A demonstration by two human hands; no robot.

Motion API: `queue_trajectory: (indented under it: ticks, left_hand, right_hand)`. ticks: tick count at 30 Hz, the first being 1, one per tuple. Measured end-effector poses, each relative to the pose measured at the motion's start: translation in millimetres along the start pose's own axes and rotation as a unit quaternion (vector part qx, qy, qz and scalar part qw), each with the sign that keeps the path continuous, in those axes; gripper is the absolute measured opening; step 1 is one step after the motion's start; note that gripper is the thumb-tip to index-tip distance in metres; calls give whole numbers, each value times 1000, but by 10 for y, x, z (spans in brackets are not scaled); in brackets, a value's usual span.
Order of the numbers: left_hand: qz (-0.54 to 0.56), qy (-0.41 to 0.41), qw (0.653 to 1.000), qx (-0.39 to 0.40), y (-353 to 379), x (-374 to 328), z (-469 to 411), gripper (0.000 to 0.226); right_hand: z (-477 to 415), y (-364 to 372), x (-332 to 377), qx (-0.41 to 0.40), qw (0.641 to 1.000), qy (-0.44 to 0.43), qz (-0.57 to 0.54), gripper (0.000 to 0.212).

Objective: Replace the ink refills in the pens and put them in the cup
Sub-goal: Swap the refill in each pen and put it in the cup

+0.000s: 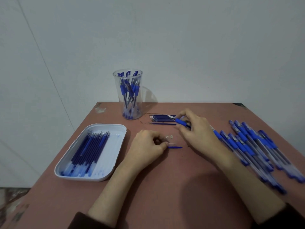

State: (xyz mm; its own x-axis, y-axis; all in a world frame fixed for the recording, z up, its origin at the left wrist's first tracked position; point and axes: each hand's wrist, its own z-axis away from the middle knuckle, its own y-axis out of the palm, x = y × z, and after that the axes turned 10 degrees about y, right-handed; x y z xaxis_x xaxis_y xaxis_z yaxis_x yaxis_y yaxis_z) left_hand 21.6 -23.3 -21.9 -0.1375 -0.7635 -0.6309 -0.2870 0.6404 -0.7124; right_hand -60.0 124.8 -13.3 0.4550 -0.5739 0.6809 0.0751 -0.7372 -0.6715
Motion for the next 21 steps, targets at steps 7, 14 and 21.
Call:
queue_trajectory:
  ticks: [7, 14, 21]
  left_hand:
    - [406, -33, 908, -97, -47, 5, -42, 20]
    - [594, -56, 800, -71, -44, -44, -76, 26]
    - [591, -61, 792, -143, -48, -28, -108, 21]
  right_hand:
    - [71, 32, 182, 174, 942, 95, -272, 19]
    - [110, 21, 281, 318, 812, 191, -450, 19]
    - [129, 90, 288, 215, 896, 135, -364, 27]
